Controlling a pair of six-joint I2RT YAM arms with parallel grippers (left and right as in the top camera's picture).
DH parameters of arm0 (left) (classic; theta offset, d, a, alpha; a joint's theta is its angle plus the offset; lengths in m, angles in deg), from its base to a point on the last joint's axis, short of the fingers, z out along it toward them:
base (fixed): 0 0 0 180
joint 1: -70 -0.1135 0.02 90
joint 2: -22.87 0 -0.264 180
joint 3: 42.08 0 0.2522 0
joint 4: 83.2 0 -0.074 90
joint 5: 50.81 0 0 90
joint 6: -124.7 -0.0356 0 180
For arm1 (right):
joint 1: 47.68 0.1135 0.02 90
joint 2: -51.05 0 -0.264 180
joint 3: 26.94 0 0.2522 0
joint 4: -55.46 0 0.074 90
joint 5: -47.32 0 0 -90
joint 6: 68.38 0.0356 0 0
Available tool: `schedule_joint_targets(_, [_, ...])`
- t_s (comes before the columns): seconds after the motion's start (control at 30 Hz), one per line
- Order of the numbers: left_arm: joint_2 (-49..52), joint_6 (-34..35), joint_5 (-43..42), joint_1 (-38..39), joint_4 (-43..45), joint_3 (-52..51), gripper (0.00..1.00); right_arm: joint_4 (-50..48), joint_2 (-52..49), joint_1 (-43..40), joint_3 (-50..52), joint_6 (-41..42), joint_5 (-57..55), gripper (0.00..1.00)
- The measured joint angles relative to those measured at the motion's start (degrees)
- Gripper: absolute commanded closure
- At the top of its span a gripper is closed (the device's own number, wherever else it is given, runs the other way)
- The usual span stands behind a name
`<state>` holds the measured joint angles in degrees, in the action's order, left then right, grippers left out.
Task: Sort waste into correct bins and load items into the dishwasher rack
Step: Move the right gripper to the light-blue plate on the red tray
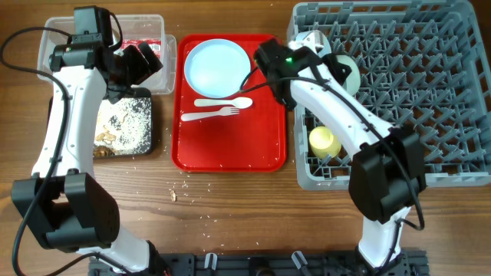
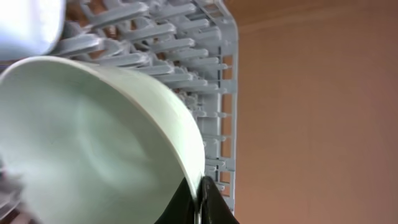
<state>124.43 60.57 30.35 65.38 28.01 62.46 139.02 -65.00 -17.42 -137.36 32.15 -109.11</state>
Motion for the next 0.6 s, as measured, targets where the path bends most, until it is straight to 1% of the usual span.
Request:
schedule_joint_targets(0.03, [0.0,0.0,0.0,0.0,0.0,0.0,0.0,0.17,0.0,0.68,0.0,-1.01,1.18,0.72])
schedule_joint_targets(0.07, [0.0,0.0,0.0,0.0,0.0,0.0,0.0,0.37,0.0,1.62,0.0,-1.84,2.89,0.65])
schedule_joint_targets(0.23, [0.0,-0.02,0.0,0.0,0.0,0.0,0.0,0.37,-0.02,4.07,0.07,-3.19,9.75,0.34])
schedule_joint_targets(0.3, [0.0,0.0,0.0,0.0,0.0,0.0,0.0,0.33,-0.04,4.17,0.17,-3.15,11.63,0.28])
schedule_joint_targets(0.33, [0.0,0.0,0.0,0.0,0.02,0.0,0.0,0.22,-0.04,4.2,0.22,-3.21,12.66,0.27])
schedule_joint_targets(0.47, [0.0,0.0,0.0,0.0,0.0,0.0,0.0,-1.01,-0.04,4.2,0.22,-3.3,14.19,0.24])
schedule_joint_targets(0.57, [0.0,0.0,0.0,0.0,0.0,0.0,0.0,-4.13,-0.02,4.2,-0.07,-3.3,15.04,0.13])
schedule_joint_targets(0.6, [0.0,0.0,0.02,0.0,0.04,0.0,0.0,-5.64,-0.02,4.2,-0.55,-3.26,15.28,0.11])
